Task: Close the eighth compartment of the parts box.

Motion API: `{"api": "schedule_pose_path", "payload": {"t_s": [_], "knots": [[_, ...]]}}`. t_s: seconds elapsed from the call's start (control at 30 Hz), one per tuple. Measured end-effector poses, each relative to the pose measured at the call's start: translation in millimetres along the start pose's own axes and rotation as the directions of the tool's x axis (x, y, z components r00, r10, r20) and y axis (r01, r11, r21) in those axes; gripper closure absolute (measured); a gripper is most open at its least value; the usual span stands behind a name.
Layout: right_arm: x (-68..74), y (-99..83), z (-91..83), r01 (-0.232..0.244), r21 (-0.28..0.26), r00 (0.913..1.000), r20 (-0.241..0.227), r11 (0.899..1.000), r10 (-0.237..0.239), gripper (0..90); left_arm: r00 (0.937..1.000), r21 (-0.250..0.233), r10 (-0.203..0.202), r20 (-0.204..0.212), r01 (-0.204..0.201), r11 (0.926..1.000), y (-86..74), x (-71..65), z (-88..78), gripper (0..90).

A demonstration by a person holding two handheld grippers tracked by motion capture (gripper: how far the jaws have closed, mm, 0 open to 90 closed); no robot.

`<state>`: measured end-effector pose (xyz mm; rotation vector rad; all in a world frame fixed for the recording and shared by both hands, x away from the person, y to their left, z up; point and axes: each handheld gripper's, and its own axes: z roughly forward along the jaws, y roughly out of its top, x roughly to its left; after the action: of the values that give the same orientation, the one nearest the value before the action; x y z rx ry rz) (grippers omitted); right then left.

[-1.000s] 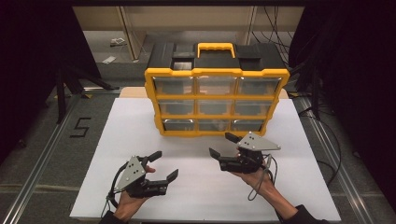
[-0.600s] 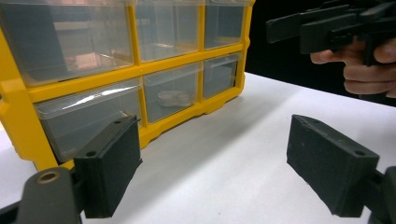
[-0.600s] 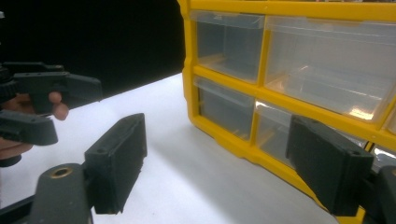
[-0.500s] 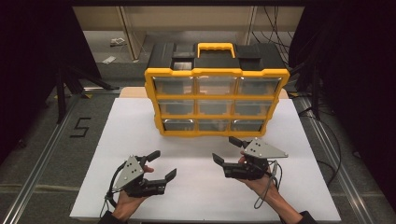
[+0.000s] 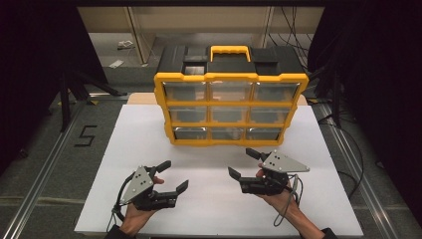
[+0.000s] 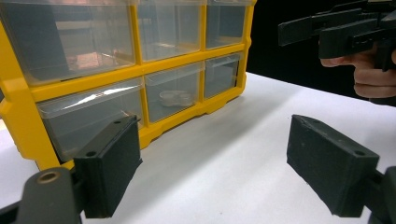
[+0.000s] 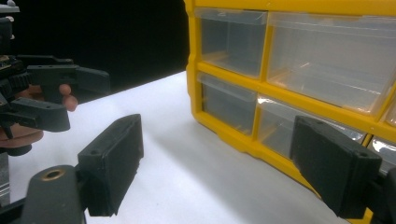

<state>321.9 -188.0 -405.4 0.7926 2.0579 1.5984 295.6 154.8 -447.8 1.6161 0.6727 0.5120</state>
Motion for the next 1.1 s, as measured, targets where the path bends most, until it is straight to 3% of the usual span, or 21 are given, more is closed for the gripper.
{"api": "schedule_pose_path", "payload": {"t_s": [1.1], "knots": [[-2.5, -10.3, -17.0, 0.008, 0.017, 0.9998, 0.018, 1.000, -0.008, 16.5, 1.0000, -0.004, 0.000, 0.000, 0.000, 1.0000, 0.1, 0.3, -0.1, 17.1]]}}
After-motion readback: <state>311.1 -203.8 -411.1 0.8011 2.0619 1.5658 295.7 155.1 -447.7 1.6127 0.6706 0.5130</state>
